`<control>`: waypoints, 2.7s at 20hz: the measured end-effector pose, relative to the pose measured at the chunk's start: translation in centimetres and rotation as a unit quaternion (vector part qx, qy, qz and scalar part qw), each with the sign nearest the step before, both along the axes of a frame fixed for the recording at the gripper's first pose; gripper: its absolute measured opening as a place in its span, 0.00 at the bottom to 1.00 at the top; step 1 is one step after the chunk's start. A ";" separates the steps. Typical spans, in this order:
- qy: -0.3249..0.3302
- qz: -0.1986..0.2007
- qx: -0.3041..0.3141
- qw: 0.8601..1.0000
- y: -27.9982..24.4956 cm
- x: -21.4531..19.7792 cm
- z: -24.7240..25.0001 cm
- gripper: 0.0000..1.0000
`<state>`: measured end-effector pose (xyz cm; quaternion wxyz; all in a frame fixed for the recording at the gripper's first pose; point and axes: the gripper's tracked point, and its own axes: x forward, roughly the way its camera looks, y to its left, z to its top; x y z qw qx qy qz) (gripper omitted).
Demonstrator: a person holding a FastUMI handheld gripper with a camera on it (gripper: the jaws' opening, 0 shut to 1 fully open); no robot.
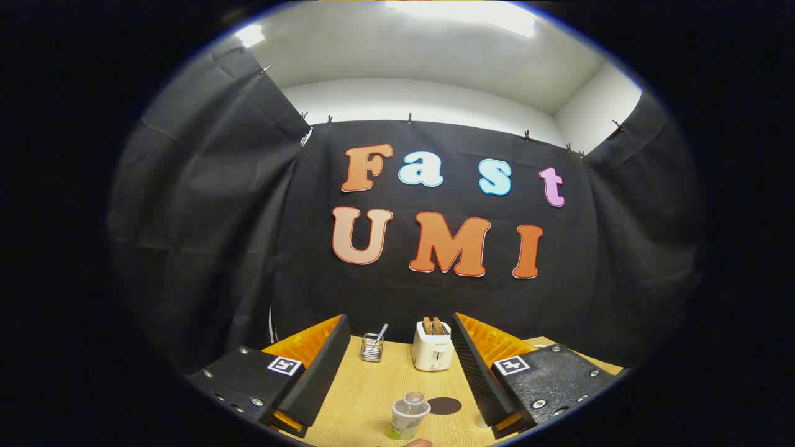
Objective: Take the bottle from table, then pour the juice into the cup, finally place the bottle on the coaster
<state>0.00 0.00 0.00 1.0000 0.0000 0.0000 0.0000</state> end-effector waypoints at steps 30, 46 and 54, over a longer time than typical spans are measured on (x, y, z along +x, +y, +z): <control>0.057 -0.063 0.022 0.996 -2.5 0.8 -15.1 0.97; 0.169 -0.042 0.024 0.984 -0.6 2.0 -28.6 0.95; 0.158 -0.036 0.022 0.987 -0.5 3.0 -28.6 0.77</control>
